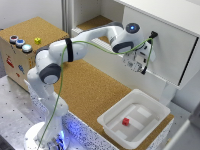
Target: Slide the door to the left, then let it go
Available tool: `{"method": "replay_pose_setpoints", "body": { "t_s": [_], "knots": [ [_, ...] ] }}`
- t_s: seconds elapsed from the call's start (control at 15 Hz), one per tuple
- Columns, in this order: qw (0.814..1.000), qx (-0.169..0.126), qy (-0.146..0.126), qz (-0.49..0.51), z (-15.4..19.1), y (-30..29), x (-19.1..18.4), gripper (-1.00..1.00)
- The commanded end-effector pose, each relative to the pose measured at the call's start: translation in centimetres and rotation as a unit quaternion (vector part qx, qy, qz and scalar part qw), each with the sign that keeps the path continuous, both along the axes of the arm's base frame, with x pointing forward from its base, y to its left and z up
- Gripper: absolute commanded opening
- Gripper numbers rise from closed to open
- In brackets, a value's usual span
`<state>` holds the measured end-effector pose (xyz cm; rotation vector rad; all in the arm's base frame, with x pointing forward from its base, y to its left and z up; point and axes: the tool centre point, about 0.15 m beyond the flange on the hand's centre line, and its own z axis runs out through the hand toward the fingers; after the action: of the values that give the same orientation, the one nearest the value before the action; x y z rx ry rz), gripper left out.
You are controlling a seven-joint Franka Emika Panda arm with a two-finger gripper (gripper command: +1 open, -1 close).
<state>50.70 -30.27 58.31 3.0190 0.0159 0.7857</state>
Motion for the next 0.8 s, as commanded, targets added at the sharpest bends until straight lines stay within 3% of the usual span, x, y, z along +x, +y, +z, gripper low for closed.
{"method": "replay_pose_setpoints", "body": {
  "t_s": [0.0, 0.33, 0.73],
  "knots": [
    [0.995, 0.073, 0.048, 0.044, 1.7, -2.8, 3.5, 1.0],
    [0.995, 0.079, 0.041, 0.038, 1.4, -2.2, 3.7, 1.0],
    [0.998, 0.047, 0.024, 0.035, 1.6, -0.9, 4.1, 1.0]
  ]
}}
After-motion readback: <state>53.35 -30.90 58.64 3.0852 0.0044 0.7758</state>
